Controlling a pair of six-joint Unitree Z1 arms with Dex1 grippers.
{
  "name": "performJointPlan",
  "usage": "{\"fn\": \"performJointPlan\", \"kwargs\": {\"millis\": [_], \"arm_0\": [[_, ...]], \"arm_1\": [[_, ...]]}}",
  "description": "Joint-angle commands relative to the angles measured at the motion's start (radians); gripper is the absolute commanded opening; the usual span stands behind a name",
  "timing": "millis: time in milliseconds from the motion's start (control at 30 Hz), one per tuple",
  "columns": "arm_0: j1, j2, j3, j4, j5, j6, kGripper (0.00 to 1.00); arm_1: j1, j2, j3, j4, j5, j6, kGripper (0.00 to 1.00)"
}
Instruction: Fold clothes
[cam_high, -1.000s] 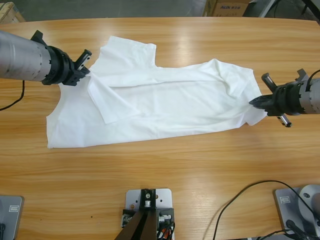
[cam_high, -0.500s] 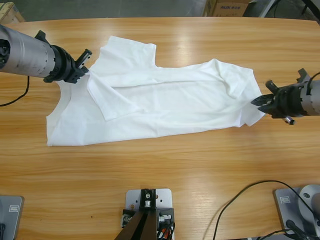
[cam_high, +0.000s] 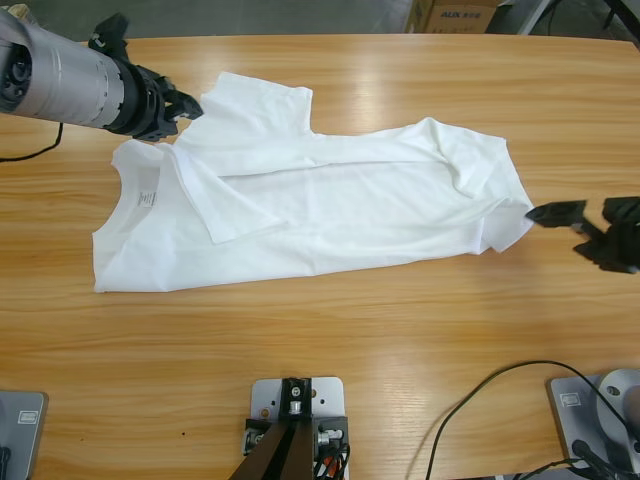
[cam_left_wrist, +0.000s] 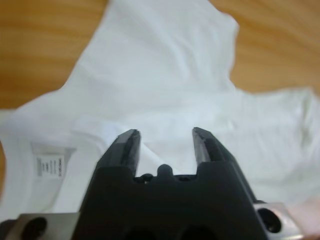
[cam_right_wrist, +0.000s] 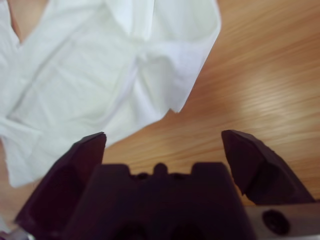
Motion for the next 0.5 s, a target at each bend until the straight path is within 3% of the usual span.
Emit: {"fn": "performJointPlan", "kwargs": {"millis": [33, 133, 167, 267, 400, 500], "arm_0": [[-0.301, -0.187, 0.128, 0.070, -0.014, 0.251, 0.780], [-0.409, -0.198, 0.152, 0.141, -0.014, 0.339, 0.780], [-0.422, -0.191, 0.163, 0.155, -0.014, 0.369, 0.779], [-0.425, -0.179, 0.177, 0.178, -0.013, 0.469, 0.775], [-0.425, -0.159, 0.166, 0.178, -0.012, 0.514, 0.734], [-0.424, -0.154, 0.168, 0.182, -0.013, 0.513, 0.734]], "arm_1": [[0.026, 0.123, -0.031, -0.032, 0.033, -0.261, 0.884], [-0.092, 0.147, -0.137, 0.118, 0.088, -0.481, 0.725], [-0.109, 0.174, -0.187, 0.197, 0.062, -0.538, 0.735], [-0.186, 0.309, -0.244, 0.274, 0.124, -0.632, 0.752], [-0.263, 0.343, -0.201, 0.162, 0.227, -0.579, 0.720], [-0.293, 0.325, -0.126, 0.051, 0.224, -0.481, 0.720]]}}
